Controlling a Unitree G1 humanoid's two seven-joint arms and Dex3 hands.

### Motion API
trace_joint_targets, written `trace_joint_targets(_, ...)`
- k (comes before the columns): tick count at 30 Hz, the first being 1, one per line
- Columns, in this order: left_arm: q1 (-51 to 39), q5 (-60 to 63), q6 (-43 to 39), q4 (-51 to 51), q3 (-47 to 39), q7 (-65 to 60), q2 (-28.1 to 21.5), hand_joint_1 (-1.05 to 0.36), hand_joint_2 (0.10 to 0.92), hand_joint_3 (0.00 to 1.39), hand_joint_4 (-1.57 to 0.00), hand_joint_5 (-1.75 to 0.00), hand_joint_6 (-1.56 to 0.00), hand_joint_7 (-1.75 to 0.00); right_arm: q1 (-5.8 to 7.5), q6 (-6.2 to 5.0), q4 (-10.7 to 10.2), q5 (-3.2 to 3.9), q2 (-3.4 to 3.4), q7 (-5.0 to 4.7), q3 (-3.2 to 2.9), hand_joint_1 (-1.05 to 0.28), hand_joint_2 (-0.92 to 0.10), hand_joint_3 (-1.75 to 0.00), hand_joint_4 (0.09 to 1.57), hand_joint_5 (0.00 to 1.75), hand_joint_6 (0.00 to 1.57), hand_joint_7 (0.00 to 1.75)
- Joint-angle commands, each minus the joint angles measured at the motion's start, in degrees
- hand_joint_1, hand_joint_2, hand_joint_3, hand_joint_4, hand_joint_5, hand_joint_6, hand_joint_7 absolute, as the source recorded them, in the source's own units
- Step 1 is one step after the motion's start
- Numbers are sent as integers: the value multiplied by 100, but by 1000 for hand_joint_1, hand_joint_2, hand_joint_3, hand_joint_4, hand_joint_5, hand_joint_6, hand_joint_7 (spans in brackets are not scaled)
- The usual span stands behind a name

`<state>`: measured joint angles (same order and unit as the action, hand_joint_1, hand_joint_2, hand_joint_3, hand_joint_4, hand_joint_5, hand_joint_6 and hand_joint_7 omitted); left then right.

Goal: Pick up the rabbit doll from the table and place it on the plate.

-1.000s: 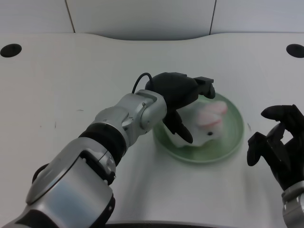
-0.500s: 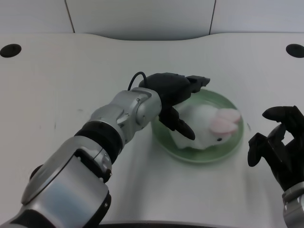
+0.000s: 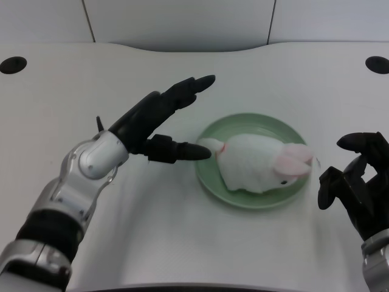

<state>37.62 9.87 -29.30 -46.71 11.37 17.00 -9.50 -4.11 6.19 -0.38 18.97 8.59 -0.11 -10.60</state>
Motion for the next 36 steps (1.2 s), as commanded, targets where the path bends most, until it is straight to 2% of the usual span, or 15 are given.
trace_joint_targets(1,-920,-452,112,737,-259,251,-164,-1022,921,304,-26,-740,-223,-113,-48,86,12,55,-100,-50,-102,-271,-921,-1338,1287,1746,690,1746)
trace_joint_targets(2,-1163,-604,210,984,-323,334,-178,-1017,921,318,-28,-744,-230,-108,-61,62,45,110,-92,-14,-132,-276,-921,-1331,1277,1746,677,1746)
trace_joint_targets(3,-1420,-789,296,1230,-406,414,-172,-999,921,330,-34,-729,-242,-98,-73,40,75,88,-109,-7,-133,-277,-921,-1337,1273,1746,665,1746)
trace_joint_targets(6,-2048,-1257,863,2049,-615,582,-172,-975,921,350,-72,-657,-273,-66,-83,61,59,-75,-177,-62,-82,-269,-921,-1337,1271,1746,657,1746)
trace_joint_targets(8,-2250,-1357,1187,2424,-674,607,-184,-979,921,368,-127,-593,-303,-47,-81,103,25,-119,-188,-111,-62,-261,-921,-1334,1270,1746,656,1746)
trace_joint_targets(9,-2294,-1365,1286,2532,-685,611,-185,-980,921,371,-137,-581,-308,-43,-80,111,20,-118,-190,-121,-58,-260,-921,-1332,1269,1746,655,1746)
trace_joint_targets(12,-2978,-2304,2153,3542,-1138,704,-106,-962,921,364,-333,-548,-392,-38,-114,159,29,23,-146,-107,-102,-264,-921,-1338,1239,1746,634,1746)
trace_joint_targets(14,-3314,-2942,2626,4026,-1423,750,-32,-913,921,362,-422,-553,-434,-42,-117,172,24,-6,-161,-126,-78,-266,-921,-1337,1230,1746,625,1746)
trace_joint_targets(19,-3948,-3787,3364,4861,-1913,509,152,-770,921,327,-694,-757,-691,-102,-146,191,22,-102,-184,-242,-35,-256,-921,-1325,1248,1746,630,1746)
trace_joint_targets(24,-4432,-4365,3784,5281,-2257,468,305,-631,921,376,-655,-1160,-814,-70,-191,68,144,-124,-227,-167,-45,-250,-921,-1333,1249,1746,623,1746)
trace_joint_targets(26,-4592,-4538,3872,5320,-2399,485,351,-589,921,418,-638,-1306,-864,-83,-219,113,152,-69,-206,-184,-87,-260,-921,-1334,1261,1746,628,1746)
trace_joint_targets(28,-4733,-4600,3854,5301,-2495,583,357,-565,921,473,-601,-1404,-901,-97,-231,151,120,-75,-196,-225,-96,-255,-921,-1331,1268,1746,630,1746)
trace_joint_targets(33,-5026,-4599,3802,5125,-2644,726,377,-512,921,560,-560,-1554,-987,-174,-243,6,240,-16,-244,-23,-141,-271,-921,-1346,1281,1746,641,1746)
trace_joint_targets(34,-5049,-4662,3852,5096,-2676,727,411,-503,921,563,-546,-1582,-981,-205,-246,-8,253,-70,-273,-25,-134,-274,-921,-1343,1292,1746,678,1746)
trace_joint_targets(36,-5090,-4824,3966,5055,-2737,698,491,-459,921,571,-517,-1641,-700,-772,-255,-44,273,-163,-324,-18,-119,-260,-921,-1348,1300,1746,748,1746)
